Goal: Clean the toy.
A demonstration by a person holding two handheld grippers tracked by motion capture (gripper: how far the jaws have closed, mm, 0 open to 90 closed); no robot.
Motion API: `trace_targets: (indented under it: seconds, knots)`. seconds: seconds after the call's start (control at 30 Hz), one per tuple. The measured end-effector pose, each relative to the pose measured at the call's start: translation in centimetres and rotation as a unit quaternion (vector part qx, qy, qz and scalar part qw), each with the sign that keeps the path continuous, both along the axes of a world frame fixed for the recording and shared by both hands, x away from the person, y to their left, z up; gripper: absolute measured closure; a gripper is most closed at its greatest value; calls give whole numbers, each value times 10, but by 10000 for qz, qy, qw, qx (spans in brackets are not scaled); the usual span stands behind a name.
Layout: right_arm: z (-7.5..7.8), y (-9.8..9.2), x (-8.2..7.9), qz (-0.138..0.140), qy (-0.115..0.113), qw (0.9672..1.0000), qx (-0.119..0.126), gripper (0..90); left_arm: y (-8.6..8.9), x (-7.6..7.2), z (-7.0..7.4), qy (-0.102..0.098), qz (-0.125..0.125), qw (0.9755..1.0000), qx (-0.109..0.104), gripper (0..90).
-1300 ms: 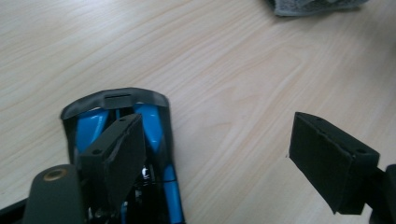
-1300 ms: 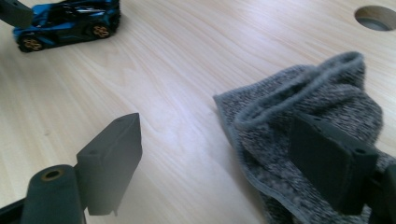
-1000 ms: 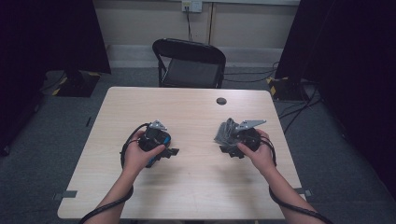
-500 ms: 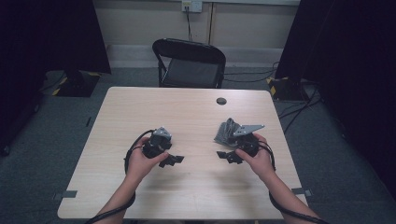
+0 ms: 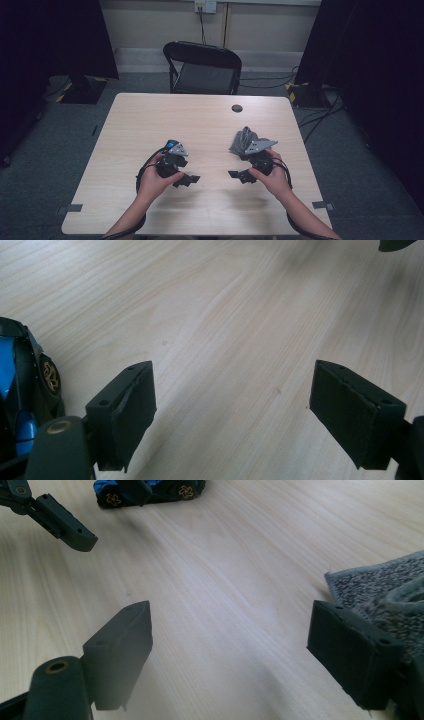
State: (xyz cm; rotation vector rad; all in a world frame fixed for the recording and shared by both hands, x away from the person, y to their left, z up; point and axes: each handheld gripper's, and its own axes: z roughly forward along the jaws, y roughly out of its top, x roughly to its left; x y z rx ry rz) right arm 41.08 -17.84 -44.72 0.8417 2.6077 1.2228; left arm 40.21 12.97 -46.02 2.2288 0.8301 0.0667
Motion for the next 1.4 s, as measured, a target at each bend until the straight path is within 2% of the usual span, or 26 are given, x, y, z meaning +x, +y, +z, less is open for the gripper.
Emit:
trace_targets:
  seconds: [0.1, 0.13, 0.23, 0.4, 0.57, 0.73, 0.77, 0.93, 1.07, 1.4]
  knots:
    - [-4, 2, -3, 53, 8, 10000, -36, 181, 0, -4, -1, 14, -92, 9999, 66, 184]
    - [-5, 2, -4, 68, 36, 10000, -39, 181, -1, -5, -3, -39, -51, 10000, 12, 185]
    - [-10, 3, -8, 102, 65, 9999, -32, 181, -2, -8, -6, -72, -98, 9999, 69, 186]
    - [-17, 5, -11, 112, 118, 9999, -41, 181, -6, -12, -10, -15, -254, 9996, 111, 188]
    - [-23, 5, -15, 185, 166, 9997, -16, 183, -10, -17, -13, -73, -354, 9993, 73, 188]
    - [-28, 6, -18, 192, 178, 9997, -31, 183, -12, -20, -16, -166, -386, 9990, 123, 188]
    - [-28, 6, -18, 194, 187, 9996, -40, 183, -14, -21, -17, -192, -452, 9986, 189, 188]
    - [-32, 7, -20, 211, 210, 9995, -54, 183, -19, -25, -23, -229, -534, 9982, 136, 193]
    - [-35, 8, -22, 212, 219, 9995, -48, 183, -20, -27, -26, -286, -566, 9978, 192, 194]
    - [-47, 11, -29, 315, 152, 9990, -269, 183, -25, -33, -33, -441, -684, 9964, 250, 194]
